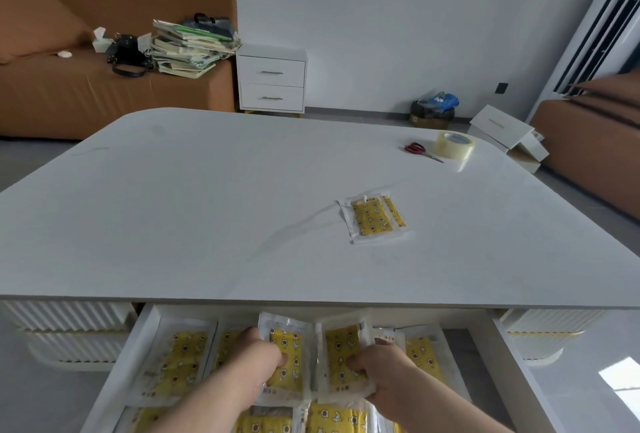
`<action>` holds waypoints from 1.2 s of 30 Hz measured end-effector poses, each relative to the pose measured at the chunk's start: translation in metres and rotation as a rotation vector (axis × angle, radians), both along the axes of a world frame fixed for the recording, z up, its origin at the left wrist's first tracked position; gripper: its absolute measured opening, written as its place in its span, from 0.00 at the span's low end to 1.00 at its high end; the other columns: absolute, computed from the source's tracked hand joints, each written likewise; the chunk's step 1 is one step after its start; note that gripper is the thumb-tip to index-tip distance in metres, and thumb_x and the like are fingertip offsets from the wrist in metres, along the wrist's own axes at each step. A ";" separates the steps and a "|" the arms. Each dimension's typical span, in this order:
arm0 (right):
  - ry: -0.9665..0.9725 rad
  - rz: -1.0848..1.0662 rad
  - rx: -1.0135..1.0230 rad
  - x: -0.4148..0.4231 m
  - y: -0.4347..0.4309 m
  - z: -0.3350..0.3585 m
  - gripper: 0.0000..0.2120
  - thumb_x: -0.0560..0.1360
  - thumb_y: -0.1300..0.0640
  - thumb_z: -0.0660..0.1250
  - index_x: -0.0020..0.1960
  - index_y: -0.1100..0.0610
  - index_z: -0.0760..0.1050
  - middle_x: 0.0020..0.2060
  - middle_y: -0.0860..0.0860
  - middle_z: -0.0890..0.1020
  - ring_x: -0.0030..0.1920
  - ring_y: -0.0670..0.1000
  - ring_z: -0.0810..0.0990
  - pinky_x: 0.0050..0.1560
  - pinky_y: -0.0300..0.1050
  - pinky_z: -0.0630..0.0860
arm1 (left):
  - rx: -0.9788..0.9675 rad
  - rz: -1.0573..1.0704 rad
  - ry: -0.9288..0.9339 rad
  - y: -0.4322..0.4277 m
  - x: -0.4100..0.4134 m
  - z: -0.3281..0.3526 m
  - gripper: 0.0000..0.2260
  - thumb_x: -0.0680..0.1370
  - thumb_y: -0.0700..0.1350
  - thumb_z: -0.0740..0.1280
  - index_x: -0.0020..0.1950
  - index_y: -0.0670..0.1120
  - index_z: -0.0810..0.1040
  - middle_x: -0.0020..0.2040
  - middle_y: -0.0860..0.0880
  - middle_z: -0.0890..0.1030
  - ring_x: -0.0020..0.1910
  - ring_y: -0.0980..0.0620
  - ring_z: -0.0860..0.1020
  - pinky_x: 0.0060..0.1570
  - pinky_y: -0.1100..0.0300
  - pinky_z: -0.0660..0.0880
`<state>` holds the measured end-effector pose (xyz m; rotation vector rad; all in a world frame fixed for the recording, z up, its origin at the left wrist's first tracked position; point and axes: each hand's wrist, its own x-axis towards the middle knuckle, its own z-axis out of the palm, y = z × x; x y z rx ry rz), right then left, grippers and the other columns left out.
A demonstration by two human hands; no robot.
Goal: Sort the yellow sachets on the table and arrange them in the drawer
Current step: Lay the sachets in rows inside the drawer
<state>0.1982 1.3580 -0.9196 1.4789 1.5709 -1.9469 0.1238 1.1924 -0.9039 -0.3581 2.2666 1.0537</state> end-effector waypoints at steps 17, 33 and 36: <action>0.036 0.011 0.005 -0.001 0.000 -0.007 0.29 0.71 0.72 0.69 0.68 0.55 0.68 0.54 0.58 0.80 0.53 0.62 0.81 0.56 0.62 0.79 | -0.200 -0.206 0.248 -0.006 -0.004 -0.011 0.20 0.73 0.33 0.63 0.64 0.46 0.71 0.57 0.49 0.77 0.47 0.52 0.74 0.37 0.64 0.71; 0.025 0.226 0.277 -0.003 -0.009 -0.009 0.22 0.68 0.69 0.74 0.58 0.55 0.75 0.48 0.53 0.83 0.49 0.55 0.83 0.54 0.54 0.81 | -0.053 -0.289 0.222 -0.015 -0.002 -0.006 0.29 0.76 0.31 0.58 0.77 0.46 0.59 0.75 0.48 0.64 0.72 0.48 0.65 0.68 0.58 0.67; -0.007 0.278 0.303 -0.008 -0.011 -0.013 0.31 0.67 0.66 0.76 0.67 0.54 0.71 0.52 0.53 0.83 0.51 0.54 0.83 0.54 0.51 0.81 | -0.025 -0.325 0.211 -0.018 -0.004 -0.007 0.30 0.76 0.32 0.59 0.77 0.48 0.60 0.76 0.49 0.62 0.74 0.48 0.63 0.70 0.55 0.65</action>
